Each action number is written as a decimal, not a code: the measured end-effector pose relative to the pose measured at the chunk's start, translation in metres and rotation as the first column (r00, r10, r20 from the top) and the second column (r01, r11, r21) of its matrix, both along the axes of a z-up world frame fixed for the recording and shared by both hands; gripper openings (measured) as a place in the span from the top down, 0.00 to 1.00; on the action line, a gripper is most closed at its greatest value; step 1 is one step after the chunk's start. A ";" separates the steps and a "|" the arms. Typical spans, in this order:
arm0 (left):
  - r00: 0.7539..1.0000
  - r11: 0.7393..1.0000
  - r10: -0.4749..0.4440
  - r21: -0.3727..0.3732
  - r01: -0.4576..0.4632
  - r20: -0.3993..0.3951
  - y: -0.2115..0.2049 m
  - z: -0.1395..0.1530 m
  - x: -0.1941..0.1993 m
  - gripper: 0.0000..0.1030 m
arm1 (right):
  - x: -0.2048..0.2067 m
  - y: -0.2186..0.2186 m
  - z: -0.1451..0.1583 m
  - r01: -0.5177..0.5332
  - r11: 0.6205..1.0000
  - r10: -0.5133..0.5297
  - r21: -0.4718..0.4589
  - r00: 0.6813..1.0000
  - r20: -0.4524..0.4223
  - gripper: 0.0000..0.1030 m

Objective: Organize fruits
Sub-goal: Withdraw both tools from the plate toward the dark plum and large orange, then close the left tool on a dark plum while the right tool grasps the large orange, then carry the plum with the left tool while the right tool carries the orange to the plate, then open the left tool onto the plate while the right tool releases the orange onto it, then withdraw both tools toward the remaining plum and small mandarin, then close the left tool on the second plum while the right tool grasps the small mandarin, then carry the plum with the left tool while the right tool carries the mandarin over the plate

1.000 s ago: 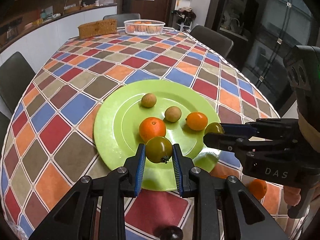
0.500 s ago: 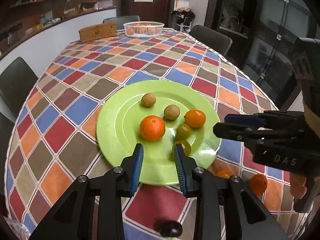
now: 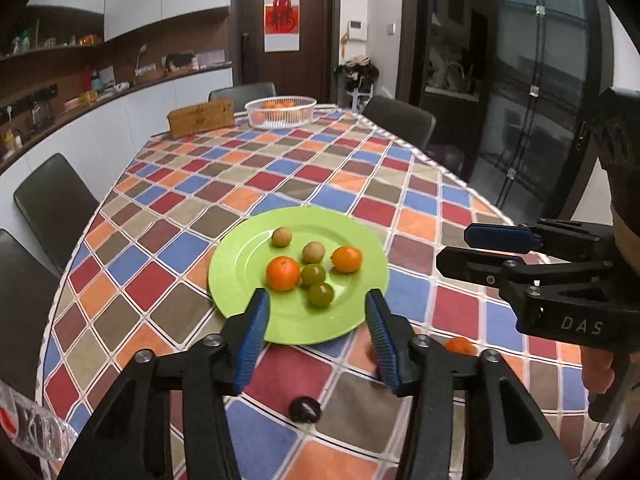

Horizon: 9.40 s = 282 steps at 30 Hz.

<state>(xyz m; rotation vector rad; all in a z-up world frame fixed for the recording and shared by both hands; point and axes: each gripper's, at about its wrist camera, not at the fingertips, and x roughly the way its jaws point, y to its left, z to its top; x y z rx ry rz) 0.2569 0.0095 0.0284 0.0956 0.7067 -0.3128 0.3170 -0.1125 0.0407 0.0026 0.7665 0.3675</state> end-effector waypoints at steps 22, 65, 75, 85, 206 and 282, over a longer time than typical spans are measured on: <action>0.996 0.996 -0.066 0.064 0.062 0.062 -0.040 -0.007 -0.065 0.42 | -0.072 -0.037 -0.010 0.042 0.999 -0.042 -0.003 0.999 0.017 0.56; 0.969 0.975 -0.193 0.082 0.207 -0.155 -0.058 -0.112 -0.003 0.55 | -0.040 -0.033 -0.106 -0.007 0.998 -0.006 -0.059 0.976 -0.219 0.56; 0.968 0.977 -0.181 0.077 0.196 -0.176 -0.062 -0.116 0.004 0.73 | -0.034 -0.033 -0.109 -0.003 1.000 -0.004 -0.030 0.974 -0.227 0.56; 0.971 0.980 -0.171 0.072 0.185 -0.166 -0.060 -0.110 -0.003 0.74 | -0.035 -0.034 -0.109 0.008 1.000 -0.013 -0.024 0.975 -0.220 0.60; 0.983 0.989 0.151 0.024 -0.149 -0.109 0.022 -0.045 -0.043 0.43 | -0.034 0.018 -0.051 -0.068 0.996 0.065 -0.049 0.996 -0.061 0.54; 0.995 0.997 0.077 -0.023 -0.076 0.058 0.011 -0.004 0.004 0.73 | 0.006 0.020 -0.016 -0.070 0.997 0.070 0.023 0.997 0.028 0.70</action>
